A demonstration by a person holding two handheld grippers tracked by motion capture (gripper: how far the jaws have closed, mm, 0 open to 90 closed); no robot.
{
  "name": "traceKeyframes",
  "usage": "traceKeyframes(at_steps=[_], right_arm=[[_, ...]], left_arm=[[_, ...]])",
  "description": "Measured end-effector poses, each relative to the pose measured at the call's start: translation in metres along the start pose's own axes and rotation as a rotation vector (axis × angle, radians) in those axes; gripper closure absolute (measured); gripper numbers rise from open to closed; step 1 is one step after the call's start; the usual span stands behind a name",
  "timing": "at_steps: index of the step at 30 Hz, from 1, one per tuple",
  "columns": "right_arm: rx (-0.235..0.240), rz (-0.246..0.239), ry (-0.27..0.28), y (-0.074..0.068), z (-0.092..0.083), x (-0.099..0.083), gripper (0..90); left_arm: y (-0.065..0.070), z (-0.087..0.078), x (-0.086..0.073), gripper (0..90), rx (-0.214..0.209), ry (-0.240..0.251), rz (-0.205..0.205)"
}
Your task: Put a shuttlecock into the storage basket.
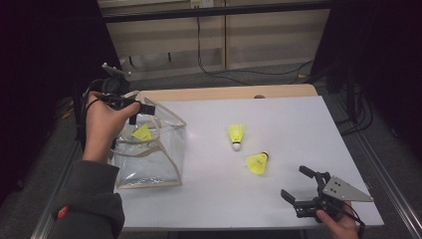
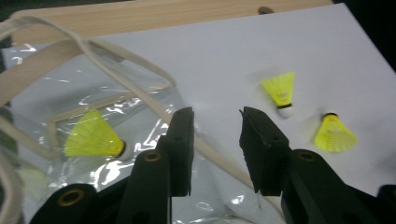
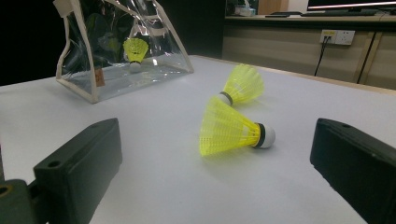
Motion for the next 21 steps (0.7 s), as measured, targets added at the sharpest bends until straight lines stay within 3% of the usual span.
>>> traceKeyframes(at_steps=[3, 8, 21], right_arm=[[0.002, -0.003, -0.002, 0.000, 0.000, 0.000, 2.3], [0.001, -0.002, -0.001, 0.000, 0.000, 0.000, 2.3], [0.005, -0.005, -0.001, 0.000, -0.001, 0.000, 2.5]], left_arm=[[0.009, -0.001, 0.001, 61.6, -0.029, -0.006, 0.020], [0.029, -0.003, 0.003, 56.8, -0.114, 0.000, 0.031], [0.063, 0.005, 0.001, 42.6, -0.210, 0.008, 0.069]])
Point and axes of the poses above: each handheld gripper's, and its own axes: z roughly forward along the jaws, x roughly out of its top, y roughly to its right, the point moved 6 cm from there along z, roughly forward along the jaws, and after that the axes turned 14 degrees about y, right-handed, at the moved point
